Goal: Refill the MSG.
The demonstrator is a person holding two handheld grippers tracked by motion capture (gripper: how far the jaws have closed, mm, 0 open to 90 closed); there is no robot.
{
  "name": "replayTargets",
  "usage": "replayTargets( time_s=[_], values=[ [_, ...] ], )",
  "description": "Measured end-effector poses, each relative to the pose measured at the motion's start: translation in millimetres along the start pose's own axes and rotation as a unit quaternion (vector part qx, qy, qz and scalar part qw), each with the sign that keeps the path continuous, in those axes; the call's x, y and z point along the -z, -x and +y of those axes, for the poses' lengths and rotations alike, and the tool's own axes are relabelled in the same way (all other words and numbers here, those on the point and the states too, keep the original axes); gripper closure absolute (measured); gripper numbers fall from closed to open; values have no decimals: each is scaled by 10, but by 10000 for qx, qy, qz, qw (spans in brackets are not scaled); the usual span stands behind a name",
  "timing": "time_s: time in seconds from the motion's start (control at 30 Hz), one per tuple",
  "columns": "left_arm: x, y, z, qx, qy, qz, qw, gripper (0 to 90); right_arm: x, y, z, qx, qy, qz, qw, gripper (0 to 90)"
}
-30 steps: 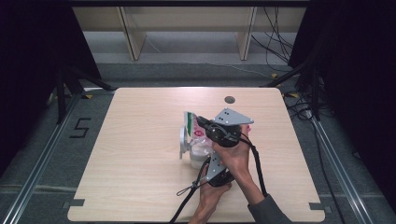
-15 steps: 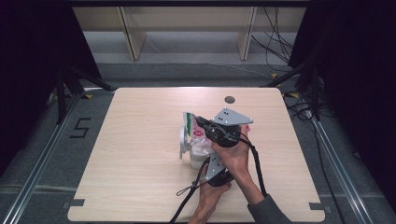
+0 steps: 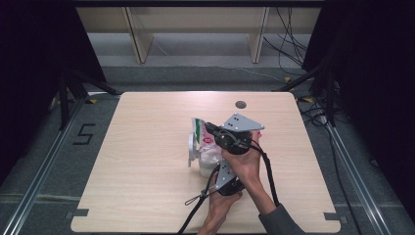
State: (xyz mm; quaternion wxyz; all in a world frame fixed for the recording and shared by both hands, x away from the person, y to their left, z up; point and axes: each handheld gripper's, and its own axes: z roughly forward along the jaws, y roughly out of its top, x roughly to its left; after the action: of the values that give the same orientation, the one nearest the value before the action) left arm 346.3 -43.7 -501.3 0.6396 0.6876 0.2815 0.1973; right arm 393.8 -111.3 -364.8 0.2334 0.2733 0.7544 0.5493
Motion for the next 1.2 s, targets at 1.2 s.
replayTargets(
  time_s=[1.2],
  values=[
    [-31, 45, 5, 262, 268, -61, 9993, 735, 19, 2, 12, 3, 3, -16, 10000, 898]
  ],
)
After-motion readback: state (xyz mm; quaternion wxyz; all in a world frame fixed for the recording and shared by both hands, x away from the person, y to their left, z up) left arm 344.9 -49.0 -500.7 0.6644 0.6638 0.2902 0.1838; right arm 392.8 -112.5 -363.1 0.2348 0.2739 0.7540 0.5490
